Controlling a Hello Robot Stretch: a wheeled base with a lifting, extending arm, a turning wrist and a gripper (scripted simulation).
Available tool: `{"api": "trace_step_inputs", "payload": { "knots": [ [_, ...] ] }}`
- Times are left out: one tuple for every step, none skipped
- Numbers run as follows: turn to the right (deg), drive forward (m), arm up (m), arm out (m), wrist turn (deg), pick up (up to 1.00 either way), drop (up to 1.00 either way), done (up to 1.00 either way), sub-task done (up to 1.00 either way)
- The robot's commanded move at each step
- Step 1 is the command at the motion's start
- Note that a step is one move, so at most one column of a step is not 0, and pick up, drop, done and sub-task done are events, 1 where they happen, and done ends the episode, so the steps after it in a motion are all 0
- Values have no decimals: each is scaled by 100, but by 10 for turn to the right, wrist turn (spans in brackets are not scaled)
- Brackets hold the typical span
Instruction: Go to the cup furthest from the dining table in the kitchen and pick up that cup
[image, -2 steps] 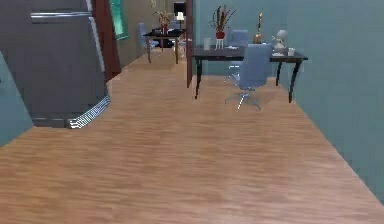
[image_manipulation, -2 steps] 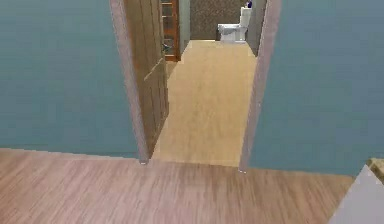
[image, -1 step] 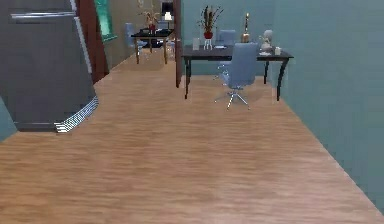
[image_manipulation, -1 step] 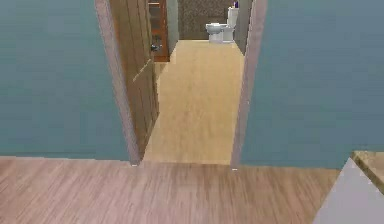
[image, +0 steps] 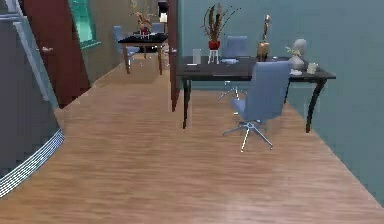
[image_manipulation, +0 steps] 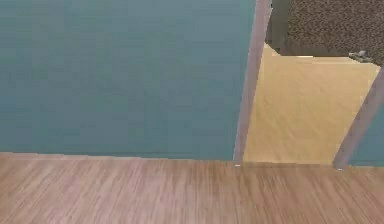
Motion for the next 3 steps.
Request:
{"api": "trace_step_inputs", "payload": {
  "knots": [
    [0, 100, 0, 0, 0, 0, 0, 0, 0],
    [0, 35, 0, 0, 0, 0, 0, 0, 0],
    [-450, 0, 0, 0, 0, 0, 0, 0, 0]
  ]
}}
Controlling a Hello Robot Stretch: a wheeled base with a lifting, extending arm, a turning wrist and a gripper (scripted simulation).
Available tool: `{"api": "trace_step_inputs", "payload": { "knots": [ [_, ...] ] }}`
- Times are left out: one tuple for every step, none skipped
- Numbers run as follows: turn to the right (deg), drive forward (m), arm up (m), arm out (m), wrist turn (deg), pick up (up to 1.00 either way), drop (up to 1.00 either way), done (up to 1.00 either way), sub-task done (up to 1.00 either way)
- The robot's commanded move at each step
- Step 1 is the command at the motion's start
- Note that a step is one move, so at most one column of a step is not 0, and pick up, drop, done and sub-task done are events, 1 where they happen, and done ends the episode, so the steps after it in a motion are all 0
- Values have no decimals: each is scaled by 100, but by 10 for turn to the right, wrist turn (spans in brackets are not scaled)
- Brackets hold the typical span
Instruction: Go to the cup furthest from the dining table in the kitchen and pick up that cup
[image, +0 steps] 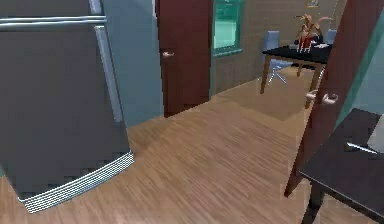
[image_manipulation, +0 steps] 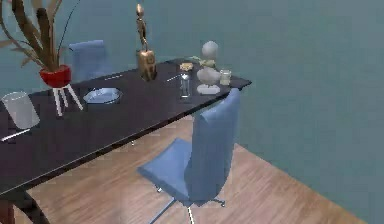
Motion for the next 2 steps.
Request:
{"api": "trace_step_inputs", "payload": {
  "knots": [
    [0, 80, 0, 0, 0, 0, 0, 0, 0],
    [450, 0, 0, 0, 0, 0, 0, 0, 0]
  ]
}}
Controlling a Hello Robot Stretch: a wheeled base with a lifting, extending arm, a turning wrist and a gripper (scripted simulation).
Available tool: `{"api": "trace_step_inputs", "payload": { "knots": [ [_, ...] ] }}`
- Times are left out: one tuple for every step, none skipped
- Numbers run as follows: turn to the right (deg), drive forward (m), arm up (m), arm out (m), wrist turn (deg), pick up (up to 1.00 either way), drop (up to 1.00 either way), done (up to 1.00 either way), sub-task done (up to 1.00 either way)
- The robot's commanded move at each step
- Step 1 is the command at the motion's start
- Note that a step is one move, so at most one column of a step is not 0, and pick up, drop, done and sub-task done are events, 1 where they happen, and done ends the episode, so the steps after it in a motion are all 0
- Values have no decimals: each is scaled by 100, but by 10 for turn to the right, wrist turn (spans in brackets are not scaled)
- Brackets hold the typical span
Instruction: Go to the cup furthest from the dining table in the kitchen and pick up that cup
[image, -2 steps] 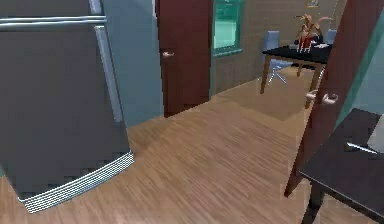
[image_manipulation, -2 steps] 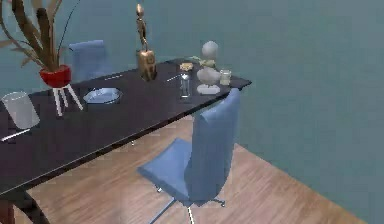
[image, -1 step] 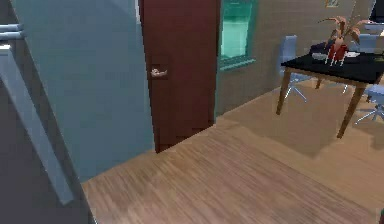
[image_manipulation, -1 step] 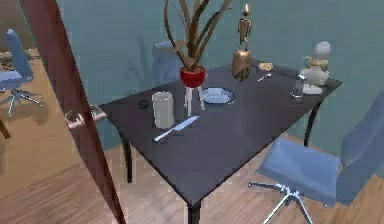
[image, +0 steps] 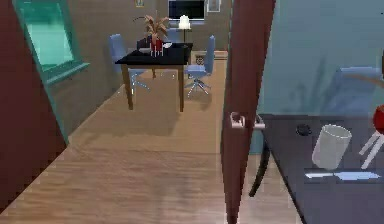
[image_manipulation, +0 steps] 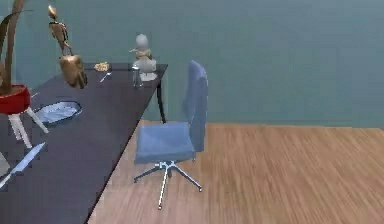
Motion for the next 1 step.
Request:
{"api": "trace_step_inputs", "payload": {
  "knots": [
    [-450, 0, 0, 0, 0, 0, 0, 0, 0]
  ]
}}
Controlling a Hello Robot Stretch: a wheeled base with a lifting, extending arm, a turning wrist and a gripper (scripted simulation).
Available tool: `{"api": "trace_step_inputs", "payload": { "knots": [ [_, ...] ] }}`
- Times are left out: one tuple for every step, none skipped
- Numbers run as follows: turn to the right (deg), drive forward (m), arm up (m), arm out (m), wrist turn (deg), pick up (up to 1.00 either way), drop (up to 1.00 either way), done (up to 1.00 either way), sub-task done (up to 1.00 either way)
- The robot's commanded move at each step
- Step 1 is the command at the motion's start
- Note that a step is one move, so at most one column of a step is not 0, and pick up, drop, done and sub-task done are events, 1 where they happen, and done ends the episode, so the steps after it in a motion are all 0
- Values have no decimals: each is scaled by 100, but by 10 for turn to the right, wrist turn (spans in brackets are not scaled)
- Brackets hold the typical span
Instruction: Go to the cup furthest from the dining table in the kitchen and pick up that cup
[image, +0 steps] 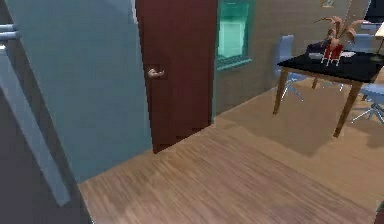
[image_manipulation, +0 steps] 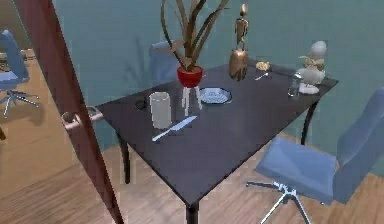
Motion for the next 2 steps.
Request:
{"api": "trace_step_inputs", "payload": {
  "knots": [
    [-150, 0, 0, 0, 0, 0, 0, 0, 0],
    [0, 30, 0, 0, 0, 0, 0, 0, 0]
  ]
}}
